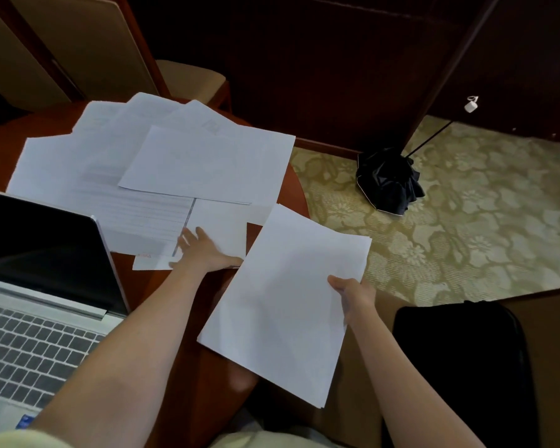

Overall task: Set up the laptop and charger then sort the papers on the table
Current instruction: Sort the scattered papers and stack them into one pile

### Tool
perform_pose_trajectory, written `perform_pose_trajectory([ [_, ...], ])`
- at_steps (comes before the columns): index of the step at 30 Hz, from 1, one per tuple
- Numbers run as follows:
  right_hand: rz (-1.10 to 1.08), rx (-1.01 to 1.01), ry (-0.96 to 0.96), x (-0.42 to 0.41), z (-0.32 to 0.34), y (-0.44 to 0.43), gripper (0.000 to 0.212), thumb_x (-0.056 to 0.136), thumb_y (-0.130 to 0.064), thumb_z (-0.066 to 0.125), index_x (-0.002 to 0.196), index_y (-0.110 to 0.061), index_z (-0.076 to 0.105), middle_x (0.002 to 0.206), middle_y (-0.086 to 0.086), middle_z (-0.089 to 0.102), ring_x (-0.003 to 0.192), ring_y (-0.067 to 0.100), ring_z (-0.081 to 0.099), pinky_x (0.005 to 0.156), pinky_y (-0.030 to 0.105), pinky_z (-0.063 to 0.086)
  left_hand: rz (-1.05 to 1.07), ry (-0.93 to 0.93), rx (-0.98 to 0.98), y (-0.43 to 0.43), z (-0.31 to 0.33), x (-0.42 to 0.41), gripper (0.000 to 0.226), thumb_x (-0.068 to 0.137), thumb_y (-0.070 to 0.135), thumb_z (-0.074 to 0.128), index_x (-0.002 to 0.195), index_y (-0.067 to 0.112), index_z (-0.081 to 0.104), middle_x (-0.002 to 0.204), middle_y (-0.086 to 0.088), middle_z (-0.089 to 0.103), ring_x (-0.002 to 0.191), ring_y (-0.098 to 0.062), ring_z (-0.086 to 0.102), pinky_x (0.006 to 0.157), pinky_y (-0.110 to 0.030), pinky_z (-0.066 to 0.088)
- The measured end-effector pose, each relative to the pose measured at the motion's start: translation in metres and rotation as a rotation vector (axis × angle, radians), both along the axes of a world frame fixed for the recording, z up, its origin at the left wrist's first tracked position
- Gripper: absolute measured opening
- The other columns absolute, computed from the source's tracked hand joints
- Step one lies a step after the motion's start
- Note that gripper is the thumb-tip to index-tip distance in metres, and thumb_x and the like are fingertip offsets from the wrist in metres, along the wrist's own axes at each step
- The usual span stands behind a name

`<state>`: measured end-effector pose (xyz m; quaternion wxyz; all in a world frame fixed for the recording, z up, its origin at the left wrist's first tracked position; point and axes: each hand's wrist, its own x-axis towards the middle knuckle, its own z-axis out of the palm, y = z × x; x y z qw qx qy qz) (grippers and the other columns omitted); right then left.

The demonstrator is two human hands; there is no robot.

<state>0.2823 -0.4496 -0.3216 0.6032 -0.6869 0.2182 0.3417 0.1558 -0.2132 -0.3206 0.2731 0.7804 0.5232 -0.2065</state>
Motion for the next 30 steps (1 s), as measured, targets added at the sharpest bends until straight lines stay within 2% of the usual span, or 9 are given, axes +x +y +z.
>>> perform_pose_trajectory([
  [4, -0.021, -0.012, -0.018, -0.001, 0.001, -0.009, 0.029, 0.074, 0.008, 0.068, 0.097, -0.006, 0.056, 0.099, 0.013, 0.065, 0.094, 0.036, 0.063, 0.090, 0.053, 0.049, 0.056, 0.028, 0.003, -0.008, 0.002, 0.008, 0.135, 0.061, 0.066, 0.071, 0.147, 0.015, -0.020, 0.153, -0.012, -0.028, 0.142, -0.033, -0.023, 0.110, -0.066, 0.007],
  [8, -0.017, 0.002, -0.029, -0.005, 0.000, -0.002, 0.032, 0.075, 0.005, 0.069, 0.101, -0.009, 0.058, 0.096, 0.009, 0.066, 0.094, 0.035, 0.064, 0.089, 0.053, 0.051, 0.116, -0.002, 0.045, -0.007, 0.011, 0.016, 0.117, 0.073, 0.043, 0.071, 0.149, 0.009, -0.011, 0.156, -0.018, -0.012, 0.144, -0.037, -0.007, 0.109, -0.064, 0.014],
  [11, -0.011, 0.010, -0.033, -0.008, 0.000, 0.009, 0.030, 0.075, 0.004, 0.070, 0.097, -0.012, 0.059, 0.095, 0.008, 0.066, 0.092, 0.034, 0.064, 0.088, 0.052, 0.051, 0.066, -0.009, 0.200, 0.000, 0.014, 0.013, 0.074, 0.086, 0.022, 0.060, 0.145, 0.002, 0.020, 0.146, -0.025, 0.028, 0.134, -0.040, 0.031, 0.103, -0.051, 0.037],
  [14, 0.005, -0.001, -0.039, -0.015, -0.004, 0.021, 0.029, 0.075, 0.000, 0.071, 0.099, -0.012, 0.060, 0.101, 0.011, 0.068, 0.091, 0.033, 0.065, 0.087, 0.050, 0.053, 0.033, -0.126, 0.388, 0.010, 0.018, -0.001, 0.028, 0.091, 0.003, 0.048, 0.118, -0.003, 0.054, 0.115, -0.023, 0.058, 0.106, -0.038, 0.056, 0.081, -0.040, 0.047],
  [18, 0.066, -0.061, -0.080, -0.031, -0.003, 0.037, 0.027, 0.079, -0.008, 0.069, 0.106, -0.010, 0.062, 0.105, 0.009, 0.067, 0.091, 0.028, 0.065, 0.083, 0.039, 0.054, 0.117, -0.300, 0.465, 0.013, 0.026, -0.015, 0.028, 0.091, -0.001, 0.047, 0.117, 0.000, 0.055, 0.107, -0.025, 0.061, 0.098, -0.041, 0.059, 0.078, -0.043, 0.048],
  [22, 0.238, -0.219, -0.164, -0.033, 0.006, 0.051, 0.025, 0.078, -0.020, 0.068, 0.099, -0.008, 0.062, 0.100, 0.005, 0.065, 0.079, 0.017, 0.059, 0.056, 0.022, 0.045, 0.142, -0.331, 0.457, 0.013, 0.031, -0.017, 0.032, 0.089, -0.002, 0.048, 0.120, 0.004, 0.053, 0.106, -0.023, 0.061, 0.097, -0.040, 0.059, 0.075, -0.040, 0.046],
  [24, 0.380, -0.438, -0.265, -0.030, 0.009, 0.058, 0.047, 0.074, -0.035, 0.071, 0.109, -0.007, 0.057, 0.116, 0.008, 0.057, 0.101, 0.024, 0.055, 0.082, 0.032, 0.049, 0.164, -0.316, 0.456, 0.015, 0.032, -0.019, 0.034, 0.089, -0.001, 0.050, 0.123, 0.006, 0.053, 0.108, -0.021, 0.061, 0.099, -0.038, 0.059, 0.077, -0.041, 0.047],
  [26, 0.491, -0.659, -0.435, -0.025, 0.017, 0.068, 0.067, 0.077, -0.037, 0.069, 0.129, -0.004, 0.043, 0.134, 0.014, 0.041, 0.126, 0.032, 0.037, 0.104, 0.040, 0.032, 0.182, -0.306, 0.452, 0.016, 0.032, -0.021, 0.037, 0.089, 0.001, 0.052, 0.126, 0.008, 0.052, 0.112, -0.020, 0.061, 0.102, -0.036, 0.059, 0.081, -0.042, 0.048],
  [30, 0.576, -0.468, -0.690, -0.011, 0.033, 0.111, 0.067, 0.086, -0.025, 0.062, 0.142, -0.007, 0.031, 0.141, 0.012, 0.036, 0.132, 0.028, 0.032, 0.105, 0.035, 0.029, 0.185, -0.275, 0.410, 0.020, 0.034, -0.021, 0.041, 0.088, 0.003, 0.053, 0.128, 0.010, 0.050, 0.114, -0.018, 0.061, 0.103, -0.036, 0.059, 0.079, -0.039, 0.048],
])
